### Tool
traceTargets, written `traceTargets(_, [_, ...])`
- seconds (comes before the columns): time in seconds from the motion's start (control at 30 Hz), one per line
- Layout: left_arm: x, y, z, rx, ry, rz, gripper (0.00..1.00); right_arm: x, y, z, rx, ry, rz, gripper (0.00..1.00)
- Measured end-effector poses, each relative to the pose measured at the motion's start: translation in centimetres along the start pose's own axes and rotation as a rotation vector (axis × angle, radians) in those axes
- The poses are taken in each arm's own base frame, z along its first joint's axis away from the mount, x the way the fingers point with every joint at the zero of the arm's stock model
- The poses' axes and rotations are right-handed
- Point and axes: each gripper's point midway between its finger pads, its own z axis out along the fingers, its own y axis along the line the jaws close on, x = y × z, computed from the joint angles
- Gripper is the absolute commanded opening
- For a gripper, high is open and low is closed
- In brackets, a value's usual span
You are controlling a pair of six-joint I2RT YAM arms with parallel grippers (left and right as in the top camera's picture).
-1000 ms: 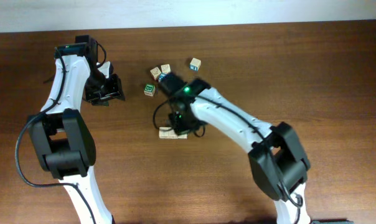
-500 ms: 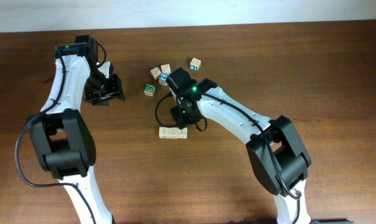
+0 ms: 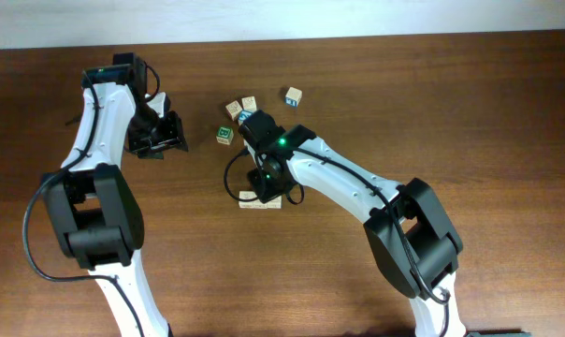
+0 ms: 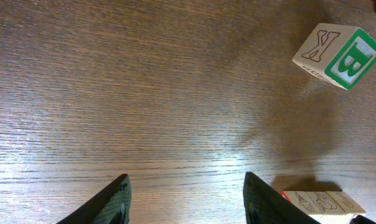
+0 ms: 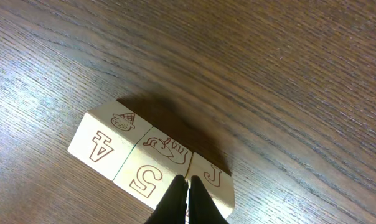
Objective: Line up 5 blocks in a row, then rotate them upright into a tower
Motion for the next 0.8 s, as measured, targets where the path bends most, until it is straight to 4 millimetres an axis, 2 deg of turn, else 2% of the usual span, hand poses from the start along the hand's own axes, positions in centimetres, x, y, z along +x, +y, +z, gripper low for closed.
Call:
traceTargets(0.2, [0.0, 0.0, 0.0, 0.0, 0.0, 0.0, 0.56, -0.9, 0.0, 0.0, 0.003, -0.038, -0.005, 0.06])
traceTargets(0.37, [0.0, 0.0, 0.0, 0.0, 0.001, 0.0, 0.56, 0.3, -0.5, 1.3, 0.013, -0.015, -0.002, 0.06])
traceTargets(0.57, [0.1, 0.0, 0.0, 0.0, 0.002, 0.0, 0.56, 0.2, -0.5, 1.3, 0.013, -0.016, -0.002, 0.06])
traceTargets(0.63, [0.1, 0.0, 0.0, 0.0, 0.003, -0.001, 0.56, 0.4, -0.7, 0.4, 0.021, 0.017, 0.013, 0.06])
traceTargets(0.67, [0.0, 0.0, 0.0, 0.0, 0.002, 0.0, 0.57, 0.3, -1.1, -0.6, 0.027, 0.033, 0.04, 0.05])
traceTargets(0.73, [0.1, 0.0, 0.0, 0.0, 0.003, -0.001, 0.56, -0.5, -3.1, -3.2, 0.041, 0.048, 0.158, 0.05])
traceTargets(0.8, [0.0, 0.0, 0.0, 0.0, 0.001, 0.0, 0.56, 0.8, -5.6, -4.2, 0.042, 0.112, 0.285, 0.05])
